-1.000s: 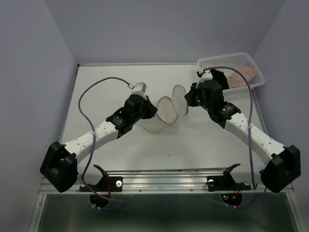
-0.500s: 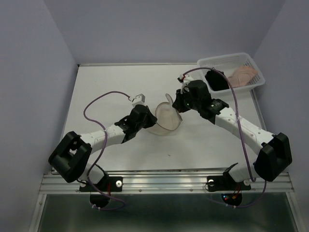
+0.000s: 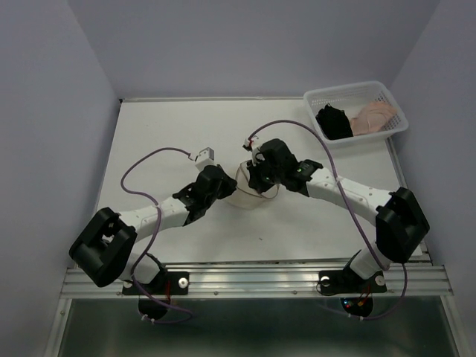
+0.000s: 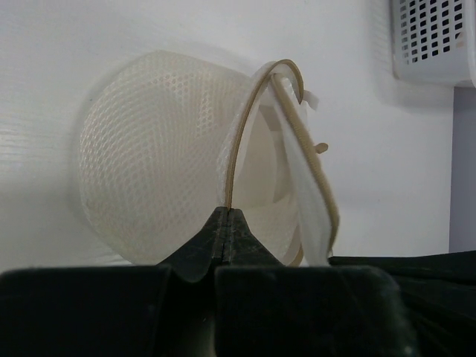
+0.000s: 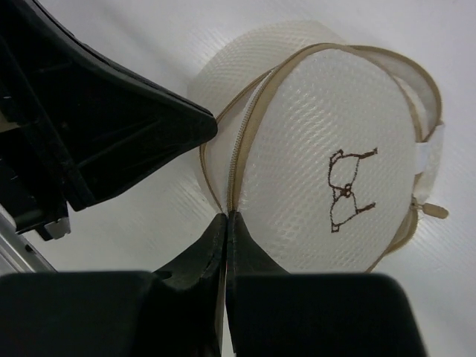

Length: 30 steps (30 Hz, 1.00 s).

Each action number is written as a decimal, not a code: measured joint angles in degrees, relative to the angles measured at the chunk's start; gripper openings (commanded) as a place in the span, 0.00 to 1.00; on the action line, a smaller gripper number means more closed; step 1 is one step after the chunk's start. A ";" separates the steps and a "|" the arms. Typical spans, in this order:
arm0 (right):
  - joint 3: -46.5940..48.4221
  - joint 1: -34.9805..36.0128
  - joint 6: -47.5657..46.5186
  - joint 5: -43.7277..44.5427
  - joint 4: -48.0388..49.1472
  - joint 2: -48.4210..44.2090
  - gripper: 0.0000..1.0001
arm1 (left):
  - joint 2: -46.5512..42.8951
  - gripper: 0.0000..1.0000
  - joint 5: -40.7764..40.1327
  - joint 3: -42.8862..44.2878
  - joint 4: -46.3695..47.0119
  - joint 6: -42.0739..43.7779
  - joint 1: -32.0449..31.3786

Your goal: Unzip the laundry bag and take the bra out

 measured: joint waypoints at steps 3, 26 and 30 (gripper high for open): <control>0.00 0.68 -0.20 -0.72 -0.17 2.78 0.05 | 0.02 0.00 0.00 -0.55 1.16 -0.59 0.00; 0.00 1.18 5.77 -1.66 5.62 6.08 0.07 | 0.28 0.00 1.77 -4.48 5.27 -2.93 0.00; -0.66 1.18 7.15 -0.79 8.68 6.10 0.14 | 0.26 0.00 1.97 -4.61 5.46 -3.13 0.00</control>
